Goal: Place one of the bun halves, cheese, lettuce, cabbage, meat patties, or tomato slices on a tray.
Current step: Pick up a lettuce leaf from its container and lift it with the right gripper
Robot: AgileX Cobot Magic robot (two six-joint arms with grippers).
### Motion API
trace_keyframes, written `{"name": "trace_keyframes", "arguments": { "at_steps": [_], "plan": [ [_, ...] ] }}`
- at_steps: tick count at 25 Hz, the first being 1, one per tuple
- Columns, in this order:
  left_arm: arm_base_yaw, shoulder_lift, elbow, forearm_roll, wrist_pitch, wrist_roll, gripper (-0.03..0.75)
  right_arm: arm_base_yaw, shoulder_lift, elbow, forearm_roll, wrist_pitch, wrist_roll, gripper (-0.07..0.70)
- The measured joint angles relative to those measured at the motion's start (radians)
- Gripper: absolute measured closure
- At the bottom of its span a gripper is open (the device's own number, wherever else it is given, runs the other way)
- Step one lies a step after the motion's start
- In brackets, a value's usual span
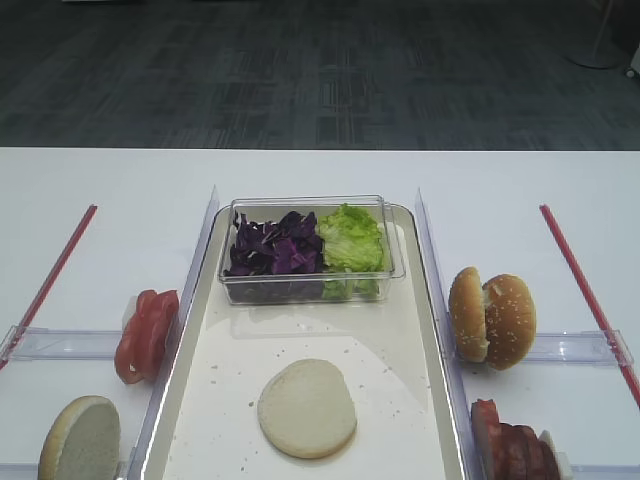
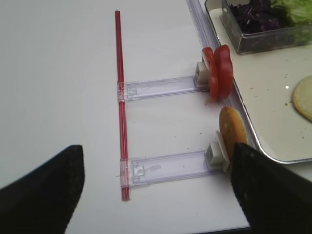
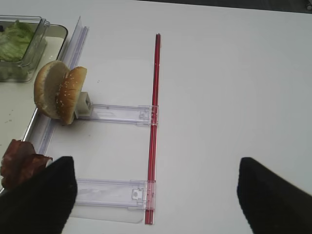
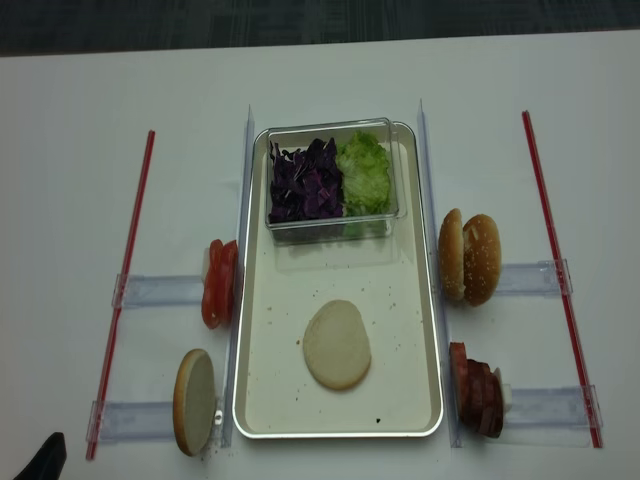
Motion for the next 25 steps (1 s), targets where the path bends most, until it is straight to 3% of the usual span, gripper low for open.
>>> {"name": "trace_keyframes", "arguments": {
  "at_steps": [25],
  "plan": [
    [0.0,0.0,0.0,0.0,0.0,0.0,0.151,0.0,0.0,0.0,0.0,0.0,0.0,-0.046]
  ]
}}
